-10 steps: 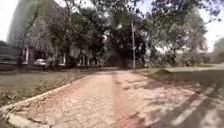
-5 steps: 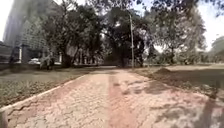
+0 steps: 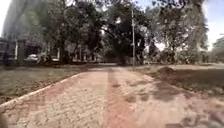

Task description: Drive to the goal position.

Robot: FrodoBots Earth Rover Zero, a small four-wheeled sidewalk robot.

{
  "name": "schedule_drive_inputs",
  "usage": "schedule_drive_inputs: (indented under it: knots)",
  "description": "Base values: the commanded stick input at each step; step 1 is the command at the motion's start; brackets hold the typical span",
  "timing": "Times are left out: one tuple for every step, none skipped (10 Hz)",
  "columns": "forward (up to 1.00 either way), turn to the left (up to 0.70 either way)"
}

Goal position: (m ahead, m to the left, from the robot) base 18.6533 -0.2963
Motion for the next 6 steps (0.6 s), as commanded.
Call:
schedule_drive_inputs:
  knots:
    - [0.85, -0.27]
    - [0.85, -0.24]
    - [0.85, -0.07]
    - [0.85, 0.0]
    - [0.85, 0.0]
    - [0.85, 0.0]
